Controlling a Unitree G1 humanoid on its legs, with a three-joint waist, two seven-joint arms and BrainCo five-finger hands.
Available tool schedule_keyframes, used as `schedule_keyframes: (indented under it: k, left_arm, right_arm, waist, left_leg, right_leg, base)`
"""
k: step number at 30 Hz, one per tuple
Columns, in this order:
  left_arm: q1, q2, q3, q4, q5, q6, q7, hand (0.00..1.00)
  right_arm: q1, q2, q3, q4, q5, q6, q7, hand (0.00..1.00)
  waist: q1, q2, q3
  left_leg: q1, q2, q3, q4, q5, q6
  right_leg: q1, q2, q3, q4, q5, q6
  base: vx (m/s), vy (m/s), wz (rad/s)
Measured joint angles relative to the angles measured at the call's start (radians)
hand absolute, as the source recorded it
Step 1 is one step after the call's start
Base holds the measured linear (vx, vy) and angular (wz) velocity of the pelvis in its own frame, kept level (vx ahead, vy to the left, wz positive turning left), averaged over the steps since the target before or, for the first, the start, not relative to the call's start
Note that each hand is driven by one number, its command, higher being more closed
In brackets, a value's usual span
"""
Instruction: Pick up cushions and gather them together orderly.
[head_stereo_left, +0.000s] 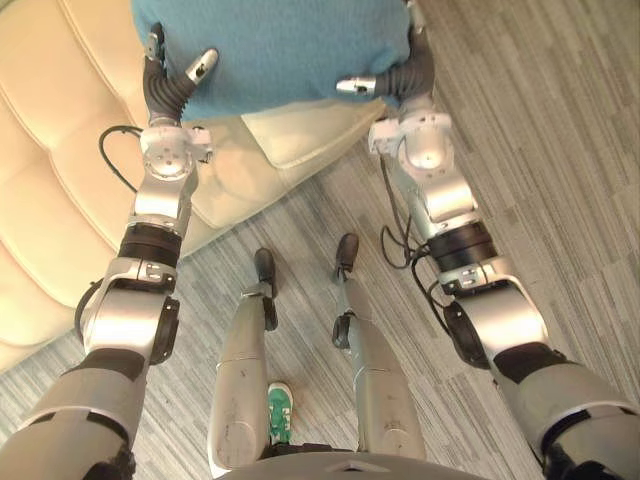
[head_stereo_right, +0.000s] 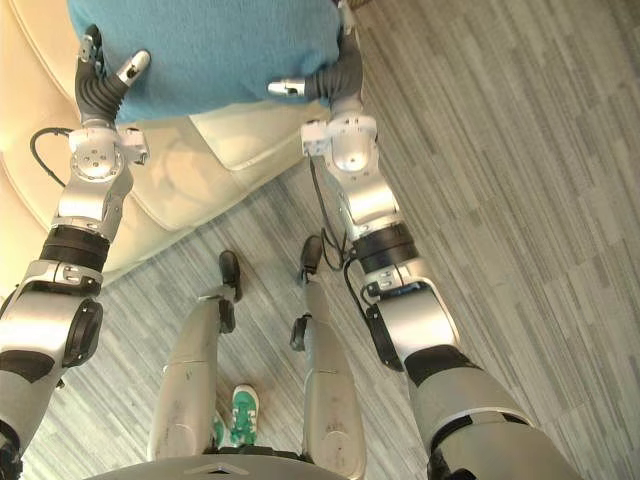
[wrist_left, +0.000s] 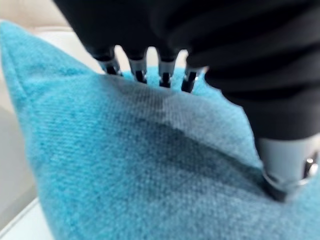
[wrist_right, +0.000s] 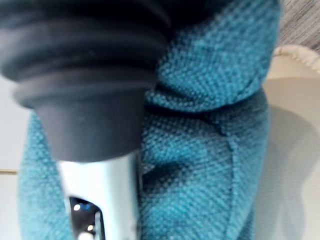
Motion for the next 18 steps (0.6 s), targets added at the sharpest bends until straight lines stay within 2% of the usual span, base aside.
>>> schedule_keyframes:
  k: [8,18]
  left_arm:
    - [0.053,-0.004,0.081,-0.137,-0.063,-0.008,0.019,0.0]
    - [0.294,-0.045,0.192,-0.363,-0.12,-0.066,0.041,0.0]
  right_arm:
    - [-0.032,-0.009,-0.015,-0.04,0.001,0.02,-0.026,0.0]
    - [0.103,0.006,-0.121,-0.165,-0.002,0.011,-0.039,0.0]
  waist:
    - [-0.008,-0.001,0.001]
    - [-0.003,-0.004,0.002]
  left_leg:
    - [0.018,-0.009,-0.018,-0.093,0.063,-0.022]
    - [0.106,-0.014,-0.024,-0.168,0.096,-0.027]
  right_leg:
    - [-0.01,0.001,-0.022,-0.003,0.0,0.0]
    - [0.052,0.003,-0.035,-0.004,-0.02,-0.001]
  base:
    - [0.01,-0.036,0.12]
    - [-0.01,-0.022,0.08]
